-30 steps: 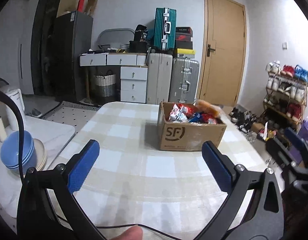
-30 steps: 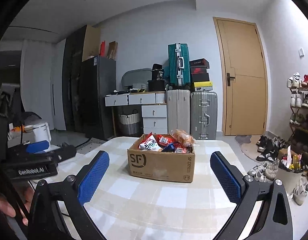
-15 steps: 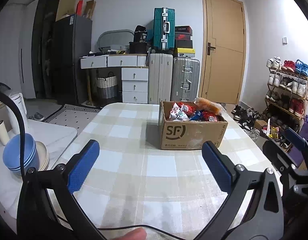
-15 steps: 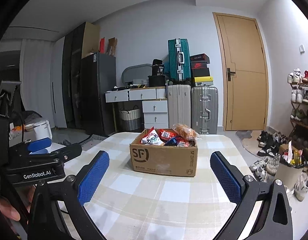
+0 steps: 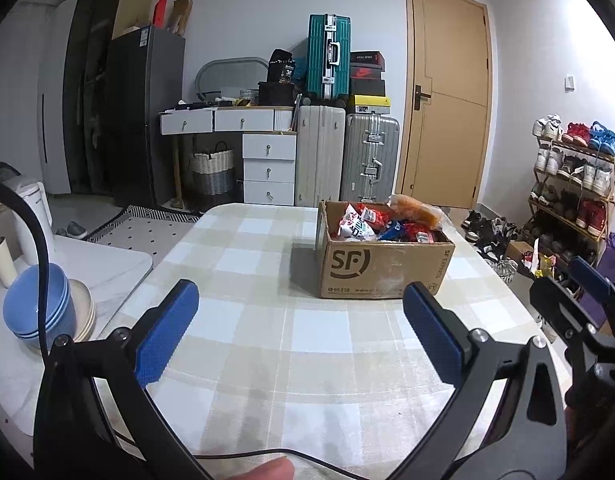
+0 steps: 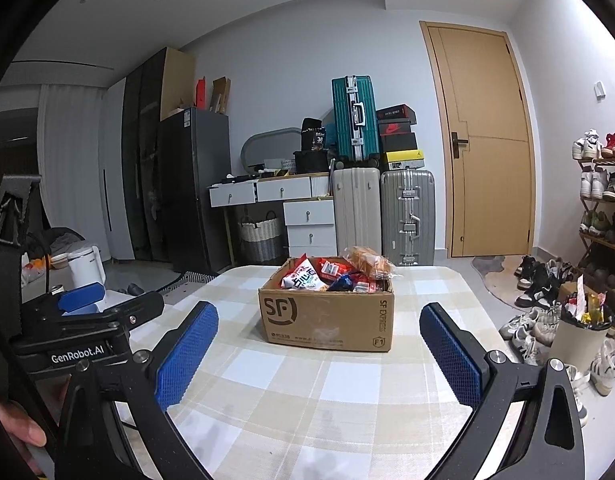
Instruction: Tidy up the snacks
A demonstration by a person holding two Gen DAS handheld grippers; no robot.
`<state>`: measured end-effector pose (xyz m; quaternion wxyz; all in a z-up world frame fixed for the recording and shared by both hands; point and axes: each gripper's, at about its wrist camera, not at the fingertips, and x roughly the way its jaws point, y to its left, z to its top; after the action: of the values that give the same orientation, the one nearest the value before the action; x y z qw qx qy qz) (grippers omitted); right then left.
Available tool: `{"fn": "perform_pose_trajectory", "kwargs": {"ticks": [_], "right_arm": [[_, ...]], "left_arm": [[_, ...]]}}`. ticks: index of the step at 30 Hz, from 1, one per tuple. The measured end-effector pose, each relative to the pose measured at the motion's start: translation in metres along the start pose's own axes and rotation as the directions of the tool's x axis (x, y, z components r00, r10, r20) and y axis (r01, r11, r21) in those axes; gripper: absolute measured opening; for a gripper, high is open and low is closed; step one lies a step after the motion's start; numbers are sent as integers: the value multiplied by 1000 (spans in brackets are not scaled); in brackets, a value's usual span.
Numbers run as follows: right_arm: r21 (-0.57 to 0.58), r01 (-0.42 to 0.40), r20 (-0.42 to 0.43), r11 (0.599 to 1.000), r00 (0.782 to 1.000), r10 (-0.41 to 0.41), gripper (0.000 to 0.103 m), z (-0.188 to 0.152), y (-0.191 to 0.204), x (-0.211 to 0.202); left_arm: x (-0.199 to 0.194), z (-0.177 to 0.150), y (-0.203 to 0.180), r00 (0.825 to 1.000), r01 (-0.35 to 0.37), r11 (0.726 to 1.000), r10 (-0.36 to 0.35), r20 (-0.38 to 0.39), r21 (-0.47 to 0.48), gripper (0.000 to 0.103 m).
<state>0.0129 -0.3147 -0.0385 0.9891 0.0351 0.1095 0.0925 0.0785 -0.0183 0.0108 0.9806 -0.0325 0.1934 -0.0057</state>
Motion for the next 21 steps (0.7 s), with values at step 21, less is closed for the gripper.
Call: {"fn": "perform_pose_trajectory", "kwargs": {"ticks": [21], "right_arm": [[22, -7, -8, 1000, 1000, 7, 103, -6, -2, 2]], "left_arm": [[7, 2, 3, 1000, 6, 1000, -6, -3, 10, 102]]}}
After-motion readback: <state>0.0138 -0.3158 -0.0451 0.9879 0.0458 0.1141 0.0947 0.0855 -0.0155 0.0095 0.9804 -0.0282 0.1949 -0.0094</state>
